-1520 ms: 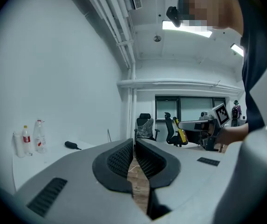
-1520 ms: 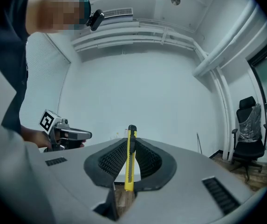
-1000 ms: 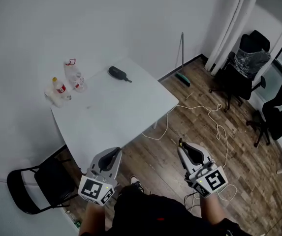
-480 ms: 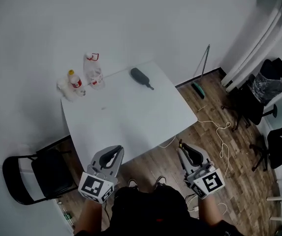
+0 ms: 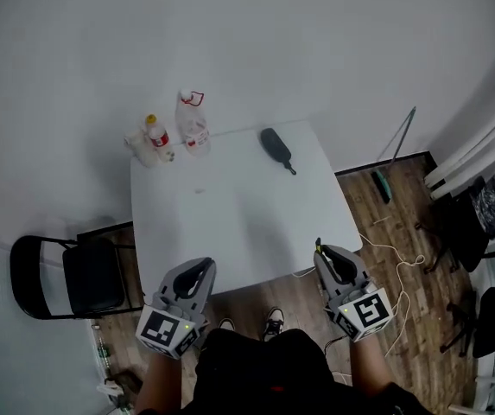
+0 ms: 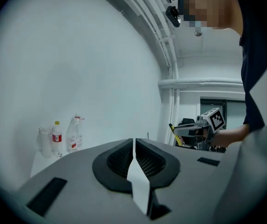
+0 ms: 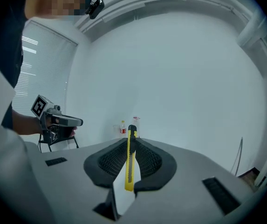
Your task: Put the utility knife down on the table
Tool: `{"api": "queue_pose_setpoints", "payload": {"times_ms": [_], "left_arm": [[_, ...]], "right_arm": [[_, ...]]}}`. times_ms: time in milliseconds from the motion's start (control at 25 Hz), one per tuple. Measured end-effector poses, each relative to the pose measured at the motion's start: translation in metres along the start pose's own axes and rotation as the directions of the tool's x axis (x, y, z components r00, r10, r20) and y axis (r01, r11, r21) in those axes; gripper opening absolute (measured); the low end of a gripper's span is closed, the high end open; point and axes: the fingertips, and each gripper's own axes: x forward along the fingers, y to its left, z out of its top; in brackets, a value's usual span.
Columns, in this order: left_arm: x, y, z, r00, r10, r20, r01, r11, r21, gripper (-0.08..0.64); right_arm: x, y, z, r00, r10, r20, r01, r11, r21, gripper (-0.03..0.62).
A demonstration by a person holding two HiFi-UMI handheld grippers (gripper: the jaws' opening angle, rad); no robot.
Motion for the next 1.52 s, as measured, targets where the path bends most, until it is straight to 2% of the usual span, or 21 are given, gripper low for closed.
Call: {"api": "queue_pose_setpoints", "payload": {"times_ms": [240, 400, 560, 640, 680, 840, 1040, 1160, 1400, 1520], "left_arm": [[0.015, -0.010, -0.009, 0.991, 0.131, -0.024, -0.132, 0.990, -0.039, 0.035], [0.012, -0.011, -0.012, 0.982, 0.182, -0.053, -0.184, 0.982, -0.032, 0.035], [0.012, -0.013, -0.018, 0.976, 0.205, -0.070, -0.208, 0.977, -0.042, 0.035], [0.011, -0.013, -0.023, 0.975, 0.208, -0.080, -0.212, 0.976, -0.045, 0.035], [0.010, -0.012, -0.027, 0.974, 0.209, -0.087, -0.214, 0.976, -0.043, 0.035], [0.006, -0.012, -0.035, 0.970, 0.220, -0.099, -0.226, 0.973, -0.049, 0.035], [-0.003, -0.007, -0.040, 0.964, 0.241, -0.110, -0.249, 0.966, -0.066, 0.035], [-0.006, -0.004, -0.047, 0.960, 0.250, -0.128, -0.262, 0.962, -0.082, 0.035], [-0.008, 0.002, -0.043, 0.964, 0.241, -0.113, -0.254, 0.959, -0.125, 0.035], [-0.008, 0.006, -0.043, 0.963, 0.243, -0.113, -0.256, 0.959, -0.123, 0.035]], "right_arm": [[0.040, -0.040, -0.048, 0.988, 0.106, -0.112, -0.106, 0.994, -0.002, 0.064], [0.073, -0.050, -0.097, 0.959, 0.165, -0.230, -0.160, 0.986, 0.041, 0.065], [0.096, -0.052, -0.139, 0.924, 0.188, -0.333, -0.177, 0.982, 0.064, 0.064], [0.108, -0.051, -0.164, 0.894, 0.189, -0.407, -0.188, 0.981, 0.043, 0.066], [0.114, -0.051, -0.180, 0.869, 0.186, -0.458, -0.197, 0.980, 0.024, 0.065], [0.128, -0.045, -0.241, 0.752, 0.151, -0.642, -0.257, 0.964, -0.074, 0.066], [0.131, -0.024, -0.284, 0.642, 0.191, -0.743, -0.343, 0.938, -0.056, 0.066], [0.129, -0.019, -0.301, 0.604, 0.199, -0.771, -0.369, 0.928, -0.049, 0.066], [0.128, -0.017, -0.320, 0.551, 0.198, -0.810, -0.386, 0.922, -0.037, 0.066], [0.129, -0.016, -0.323, 0.544, 0.195, -0.816, -0.386, 0.922, -0.037, 0.066]]}}
